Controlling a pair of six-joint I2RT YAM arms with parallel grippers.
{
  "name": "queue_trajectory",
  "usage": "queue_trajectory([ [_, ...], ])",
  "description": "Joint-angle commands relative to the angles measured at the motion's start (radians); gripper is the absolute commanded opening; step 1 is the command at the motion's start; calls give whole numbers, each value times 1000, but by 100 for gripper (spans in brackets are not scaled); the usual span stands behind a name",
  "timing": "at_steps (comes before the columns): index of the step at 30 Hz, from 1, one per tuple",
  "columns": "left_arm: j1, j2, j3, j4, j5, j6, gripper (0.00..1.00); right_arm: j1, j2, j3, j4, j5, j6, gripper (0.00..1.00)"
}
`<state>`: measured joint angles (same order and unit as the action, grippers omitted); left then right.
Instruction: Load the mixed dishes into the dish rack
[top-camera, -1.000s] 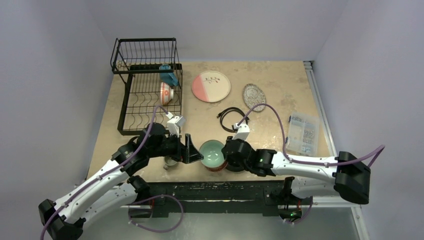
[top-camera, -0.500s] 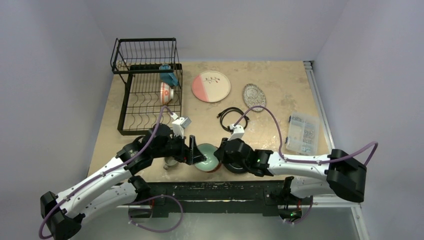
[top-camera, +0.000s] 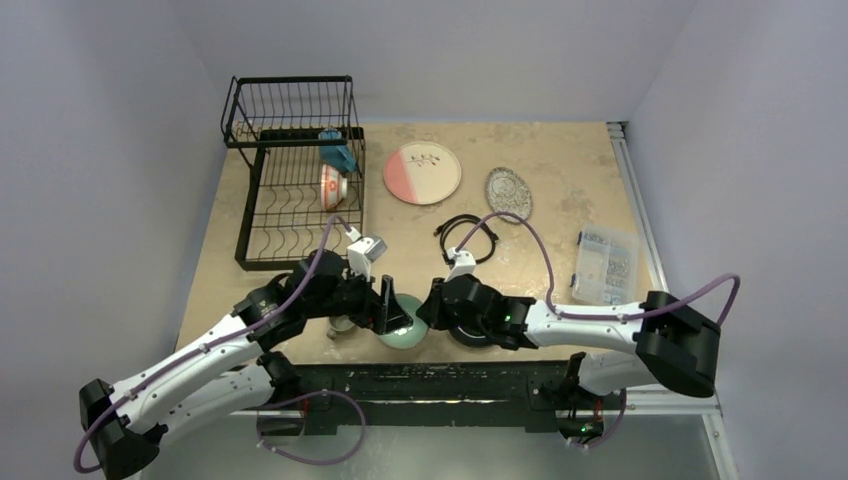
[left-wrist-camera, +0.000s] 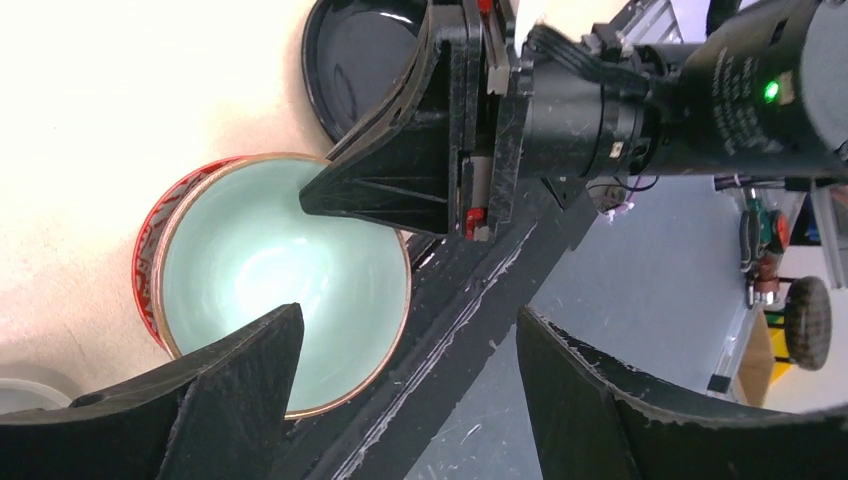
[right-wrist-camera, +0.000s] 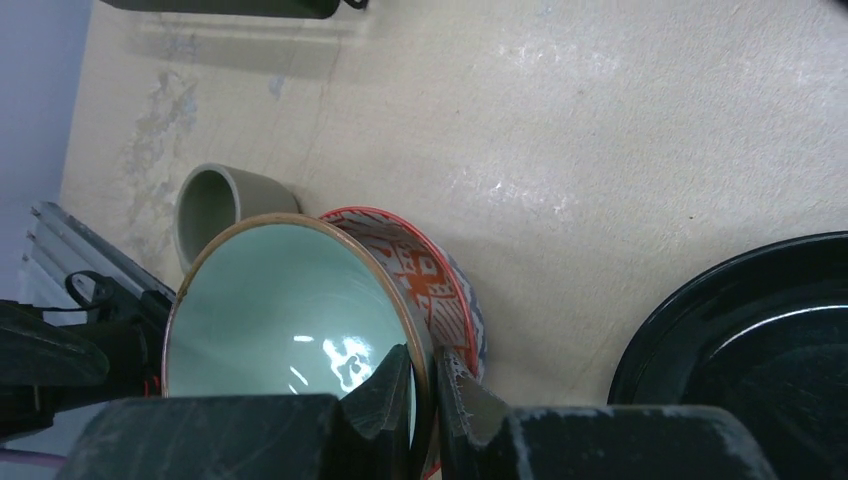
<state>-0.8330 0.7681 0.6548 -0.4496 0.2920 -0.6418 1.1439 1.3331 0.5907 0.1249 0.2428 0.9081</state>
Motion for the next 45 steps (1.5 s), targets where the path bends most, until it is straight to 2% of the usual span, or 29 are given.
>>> queue_trajectory([
  [1,-48,-15,86,8,-16,121,76,-35,-142,59,21,-19,0,0],
  [7,-204,30,242,-126,-161,417,76,-112,-268,62,-39,-93,-33,0],
  [14,-524,246,420,-381,-549,891,82,-136,-272,86,-73,-176,-69,0],
  [17,-564,376,472,-464,-574,978,81,-137,-264,87,-75,-189,-72,0],
  [20,-567,493,519,-550,-554,994,77,-139,-265,88,-81,-193,-74,0],
  [22,-571,534,521,-546,-551,996,76,-139,-270,86,-82,-195,-74,0],
  [27,-576,629,523,-534,-718,991,58,-138,-272,83,-80,-205,-74,0],
  [30,-577,666,527,-535,-738,989,56,-141,-271,84,-80,-206,-73,0],
  [32,-577,676,531,-535,-725,987,44,-142,-273,87,-81,-209,-74,0],
  [38,-576,618,537,-526,-717,990,0,-157,-301,90,-96,-194,-83,0],
  [42,-574,516,523,-491,-643,987,0,-201,-334,103,-135,-194,-102,35],
  [45,-558,422,509,-467,-529,954,0,-232,-382,106,-172,-188,-137,50],
])
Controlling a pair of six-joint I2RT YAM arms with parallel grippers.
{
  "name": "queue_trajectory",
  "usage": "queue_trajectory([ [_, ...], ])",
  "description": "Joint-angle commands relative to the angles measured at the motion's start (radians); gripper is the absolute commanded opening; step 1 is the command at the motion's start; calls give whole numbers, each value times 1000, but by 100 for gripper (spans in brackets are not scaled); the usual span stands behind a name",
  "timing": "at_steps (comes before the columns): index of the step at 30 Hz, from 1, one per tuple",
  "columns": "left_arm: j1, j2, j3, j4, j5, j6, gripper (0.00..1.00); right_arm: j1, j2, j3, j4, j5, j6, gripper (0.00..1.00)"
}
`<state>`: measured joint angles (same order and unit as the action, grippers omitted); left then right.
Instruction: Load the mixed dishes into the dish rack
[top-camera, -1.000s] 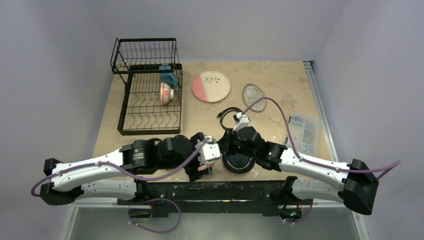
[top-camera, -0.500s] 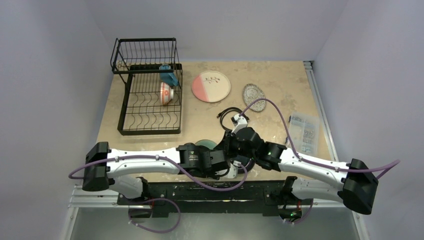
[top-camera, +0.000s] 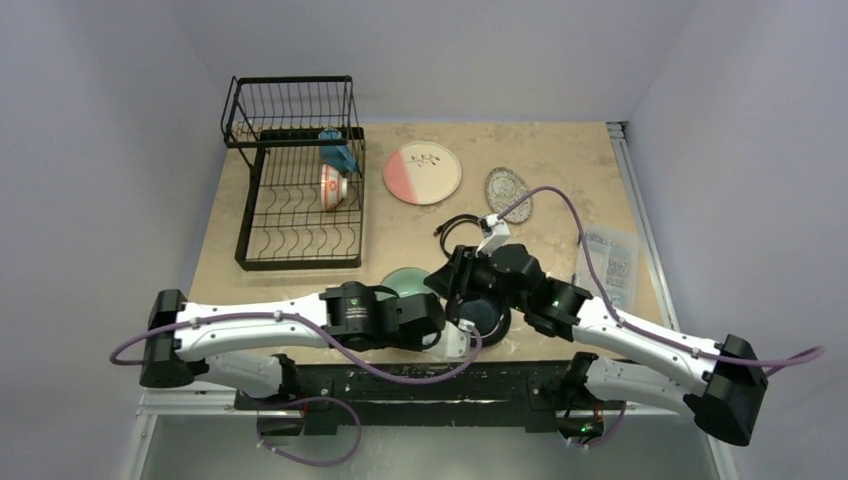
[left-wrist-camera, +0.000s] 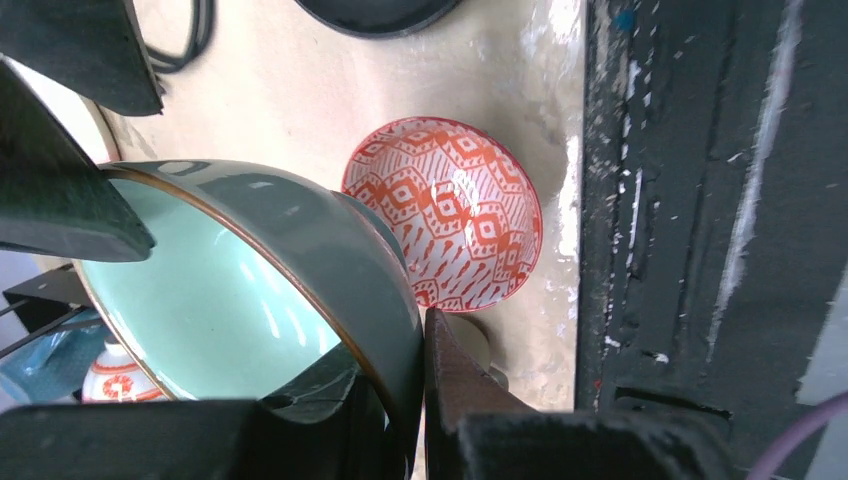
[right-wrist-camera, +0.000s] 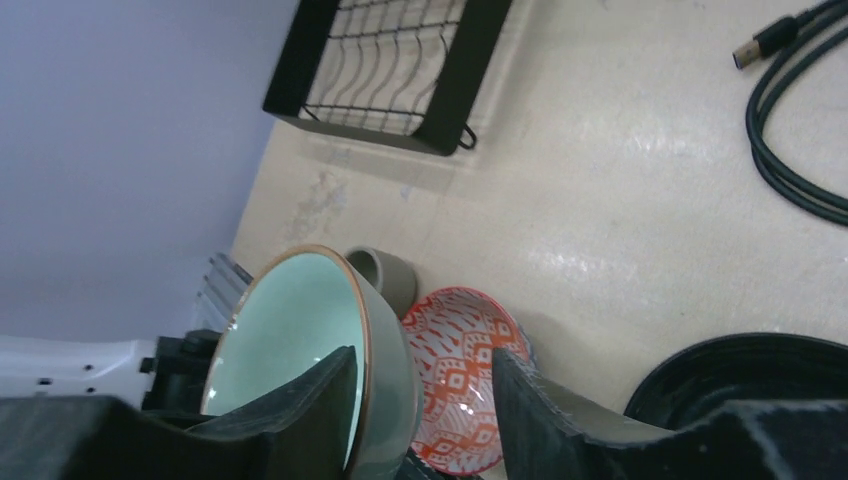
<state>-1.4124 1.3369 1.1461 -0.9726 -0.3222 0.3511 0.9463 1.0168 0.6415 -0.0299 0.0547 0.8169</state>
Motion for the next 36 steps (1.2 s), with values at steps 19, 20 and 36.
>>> queue_trajectory([
  [19,934,-503,-110,346,1330,-431,0,-77,-223,-25,-19,1,-122,81],
  [20,995,-491,-115,370,1354,-471,0,-76,-208,-21,-18,-10,-126,81],
  [36,1775,-281,-339,924,1138,-1089,0,-77,-255,-36,-57,9,-146,82],
])
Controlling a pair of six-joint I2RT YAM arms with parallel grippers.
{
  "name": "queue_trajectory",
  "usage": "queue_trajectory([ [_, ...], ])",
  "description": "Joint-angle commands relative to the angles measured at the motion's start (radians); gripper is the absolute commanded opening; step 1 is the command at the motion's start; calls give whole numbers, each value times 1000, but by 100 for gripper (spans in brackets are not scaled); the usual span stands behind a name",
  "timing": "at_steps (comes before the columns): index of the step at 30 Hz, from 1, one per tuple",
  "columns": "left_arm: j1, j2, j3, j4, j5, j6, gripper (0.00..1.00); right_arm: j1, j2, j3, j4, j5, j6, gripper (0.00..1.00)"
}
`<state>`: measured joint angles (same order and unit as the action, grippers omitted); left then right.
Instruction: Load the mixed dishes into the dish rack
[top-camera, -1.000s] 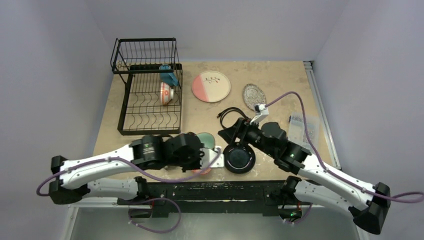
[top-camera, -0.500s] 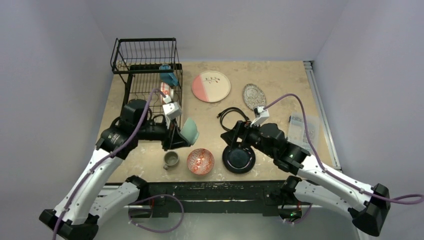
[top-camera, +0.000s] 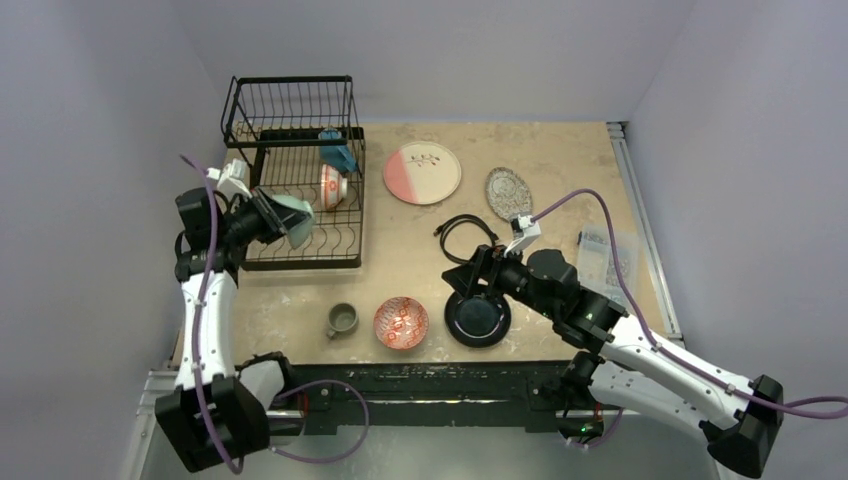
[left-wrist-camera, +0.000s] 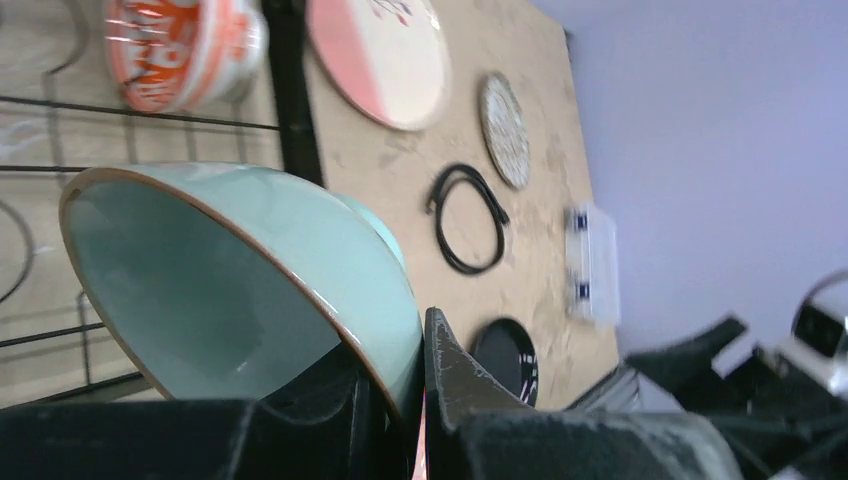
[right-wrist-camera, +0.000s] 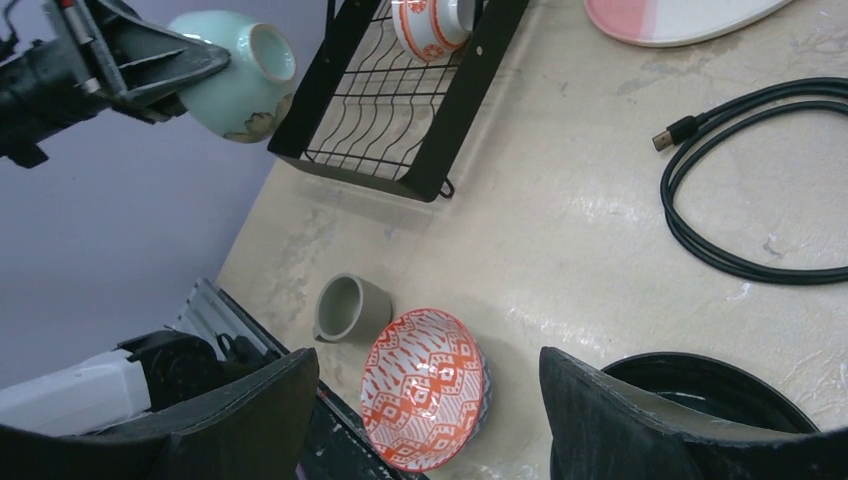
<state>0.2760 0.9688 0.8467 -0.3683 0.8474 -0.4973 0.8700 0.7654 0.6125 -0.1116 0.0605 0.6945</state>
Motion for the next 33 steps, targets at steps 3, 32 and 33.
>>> queue_trajectory([
  [3,113,187,-43,451,-76,-280,0,-1,-2,1,10,6,-28,82],
  [32,66,787,16,1333,-79,-658,0,-2,8,7,0,49,-55,81],
  [33,61,796,26,1331,-77,-657,0,-2,10,7,1,48,-56,81],
])
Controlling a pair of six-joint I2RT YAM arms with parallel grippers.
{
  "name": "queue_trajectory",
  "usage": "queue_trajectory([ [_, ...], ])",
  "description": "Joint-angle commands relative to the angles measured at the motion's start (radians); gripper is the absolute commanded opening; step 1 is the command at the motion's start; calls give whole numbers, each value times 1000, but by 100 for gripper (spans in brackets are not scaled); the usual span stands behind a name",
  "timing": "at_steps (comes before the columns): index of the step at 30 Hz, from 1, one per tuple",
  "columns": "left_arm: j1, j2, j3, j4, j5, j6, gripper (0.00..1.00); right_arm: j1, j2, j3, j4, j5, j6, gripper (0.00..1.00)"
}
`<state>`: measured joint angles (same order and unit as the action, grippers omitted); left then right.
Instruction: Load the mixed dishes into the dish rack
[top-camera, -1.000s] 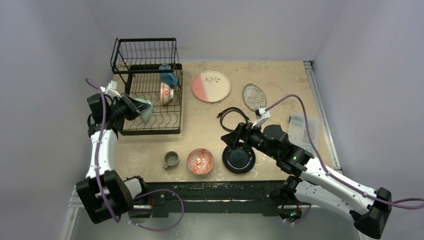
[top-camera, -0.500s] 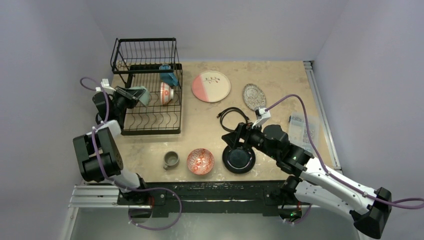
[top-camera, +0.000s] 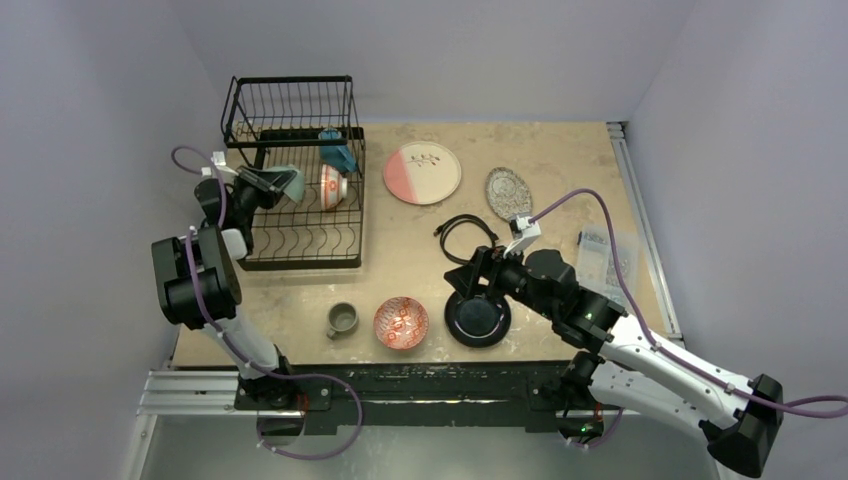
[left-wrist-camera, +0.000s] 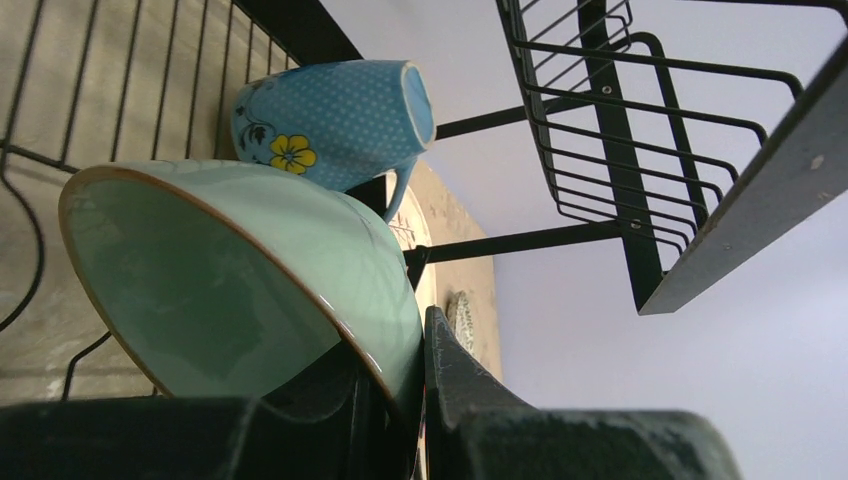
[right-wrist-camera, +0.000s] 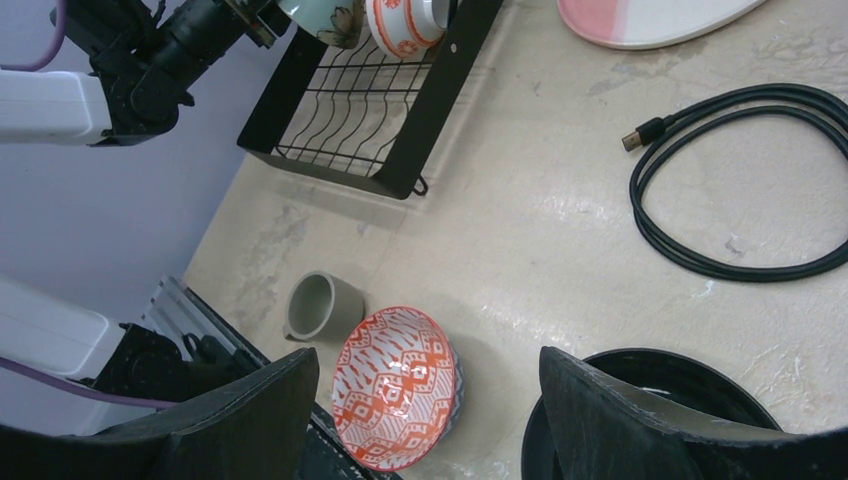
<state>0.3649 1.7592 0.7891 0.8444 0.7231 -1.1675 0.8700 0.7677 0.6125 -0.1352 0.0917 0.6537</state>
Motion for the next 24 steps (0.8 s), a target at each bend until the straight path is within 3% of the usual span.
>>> queue_trajectory([
  [1,-34,9,92,110,46,18,0,-2,9,8,26,15,-16,81],
  [7,-65,30,127,73,41,54,0,-2,9,6,18,20,-15,81],
  [24,-64,146,51,304,35,-58,1,-2,16,12,17,22,-16,81],
])
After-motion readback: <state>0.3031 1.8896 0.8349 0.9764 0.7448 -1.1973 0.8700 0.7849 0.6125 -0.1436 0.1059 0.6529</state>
